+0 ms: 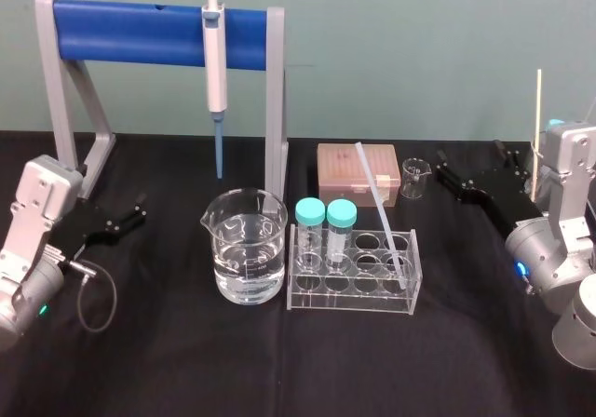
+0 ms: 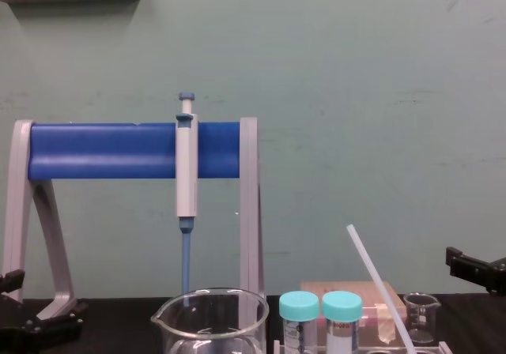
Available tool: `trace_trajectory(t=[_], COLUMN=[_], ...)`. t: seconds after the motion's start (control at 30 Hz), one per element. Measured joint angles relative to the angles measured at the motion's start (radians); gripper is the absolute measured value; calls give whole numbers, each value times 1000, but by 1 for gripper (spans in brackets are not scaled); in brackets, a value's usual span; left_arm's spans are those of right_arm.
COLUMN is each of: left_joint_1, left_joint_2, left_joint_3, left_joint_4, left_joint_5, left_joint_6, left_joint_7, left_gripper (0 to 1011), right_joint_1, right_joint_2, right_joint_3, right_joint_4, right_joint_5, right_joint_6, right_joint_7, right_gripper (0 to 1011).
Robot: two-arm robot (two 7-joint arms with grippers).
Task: Pick up the stirring rod with one hand, then place it down.
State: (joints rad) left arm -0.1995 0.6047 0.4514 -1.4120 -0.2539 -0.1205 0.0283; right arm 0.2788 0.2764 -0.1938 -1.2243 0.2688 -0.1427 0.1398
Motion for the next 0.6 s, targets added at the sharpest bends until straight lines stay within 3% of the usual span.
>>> trace_trajectory(t=[0.6], left_joint_1=[0], left_joint_2=[0], left_joint_3=[0], left_joint_4=[0], left_joint_5=[0], left_joint_6=[0], left_joint_7=[0], left_gripper=[1000], right_joint_1=[-1], right_joint_2=[0], right_joint_3=[0], right_joint_4=[-3], right_joint_5=[3], right_joint_6=[-3], right_joint_7=[1], right_gripper=[1003])
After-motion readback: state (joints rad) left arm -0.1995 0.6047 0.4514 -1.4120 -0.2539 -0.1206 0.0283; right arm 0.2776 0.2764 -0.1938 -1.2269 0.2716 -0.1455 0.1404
